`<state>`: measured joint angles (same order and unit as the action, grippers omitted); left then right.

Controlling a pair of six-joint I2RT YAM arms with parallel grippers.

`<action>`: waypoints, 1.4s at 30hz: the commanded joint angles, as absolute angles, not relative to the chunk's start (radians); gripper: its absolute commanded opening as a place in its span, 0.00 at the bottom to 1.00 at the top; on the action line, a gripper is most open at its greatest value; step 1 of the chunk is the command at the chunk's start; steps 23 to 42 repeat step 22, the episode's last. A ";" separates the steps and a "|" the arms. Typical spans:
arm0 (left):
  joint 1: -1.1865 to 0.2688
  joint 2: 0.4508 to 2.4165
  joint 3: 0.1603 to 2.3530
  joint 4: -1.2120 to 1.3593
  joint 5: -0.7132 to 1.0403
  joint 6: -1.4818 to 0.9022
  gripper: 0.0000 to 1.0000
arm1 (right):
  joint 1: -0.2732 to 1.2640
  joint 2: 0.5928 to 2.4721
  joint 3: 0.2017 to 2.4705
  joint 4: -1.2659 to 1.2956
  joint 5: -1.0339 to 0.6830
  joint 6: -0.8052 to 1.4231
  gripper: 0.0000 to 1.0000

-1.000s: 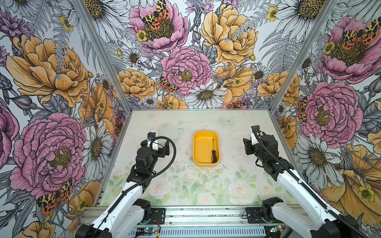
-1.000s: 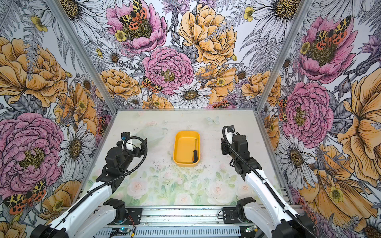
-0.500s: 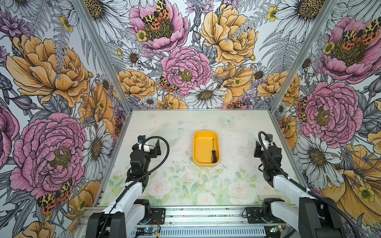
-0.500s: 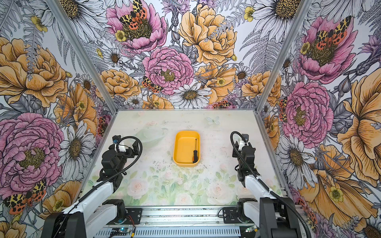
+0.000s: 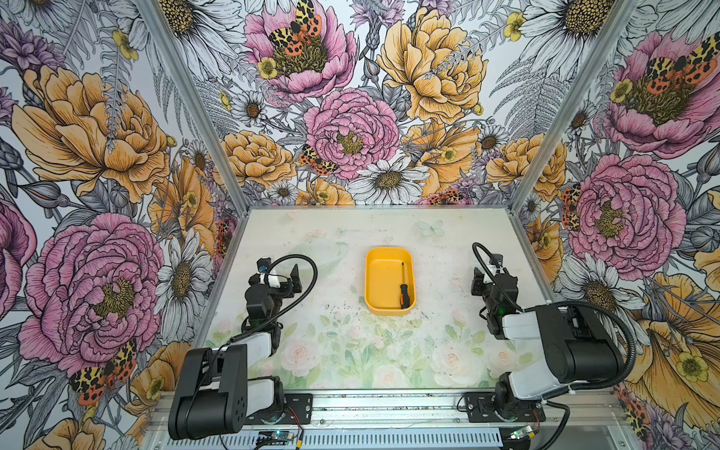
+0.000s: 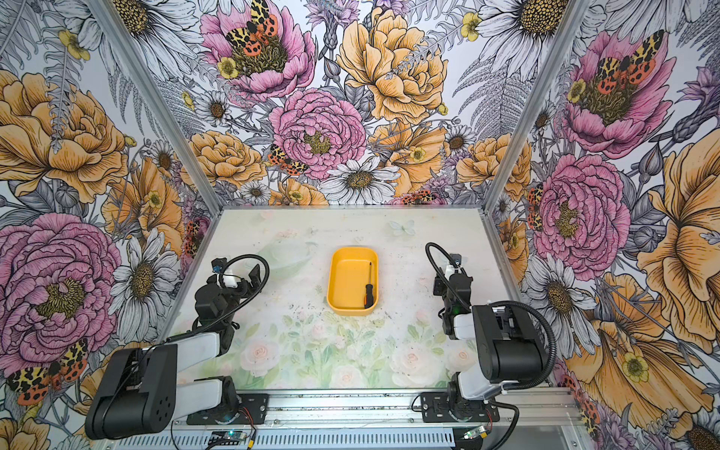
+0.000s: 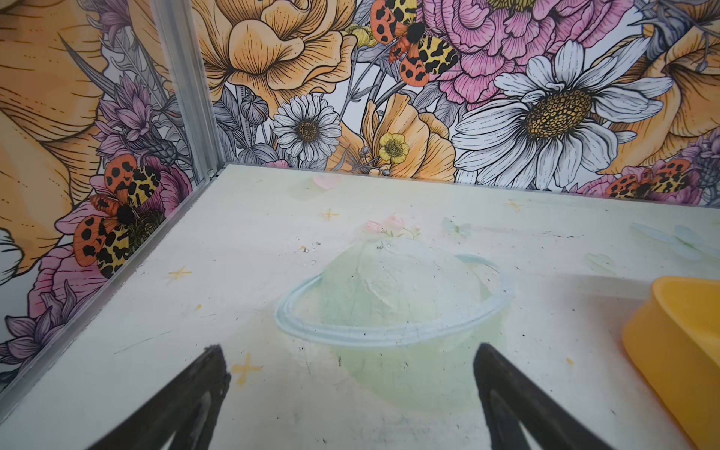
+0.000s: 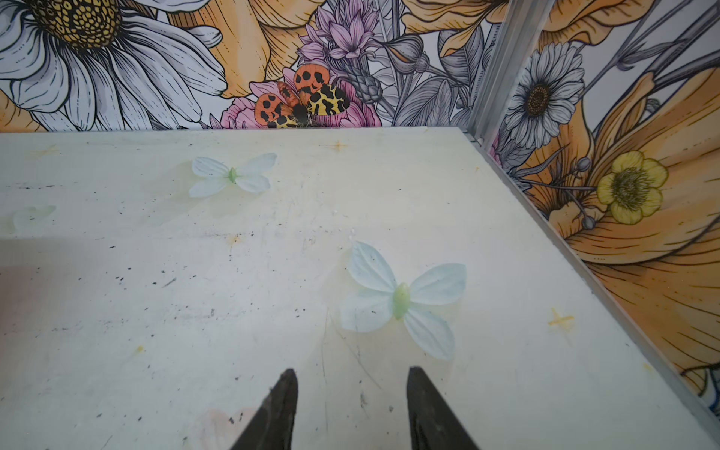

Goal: Put the screwdriver in the bin

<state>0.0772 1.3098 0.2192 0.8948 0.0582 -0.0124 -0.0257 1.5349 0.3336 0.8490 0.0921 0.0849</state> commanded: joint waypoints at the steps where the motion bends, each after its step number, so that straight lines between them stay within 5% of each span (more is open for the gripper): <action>1: 0.091 1.442 0.236 1.112 0.089 -0.032 0.99 | -0.029 1.536 0.379 0.893 0.117 0.099 0.50; 5: 0.121 1.569 0.280 1.145 0.120 -0.067 0.99 | -0.028 1.532 0.382 0.880 0.119 0.101 0.59; 7: 0.095 1.552 0.336 1.028 0.090 -0.042 0.99 | -0.028 1.534 0.381 0.883 0.121 0.100 0.85; 9: 0.070 1.548 0.379 0.930 0.093 -0.005 0.99 | -0.026 1.532 0.381 0.882 0.126 0.098 0.99; 42: 0.059 1.554 0.379 0.941 0.078 0.003 0.99 | -0.024 1.532 0.384 0.877 0.130 0.098 0.99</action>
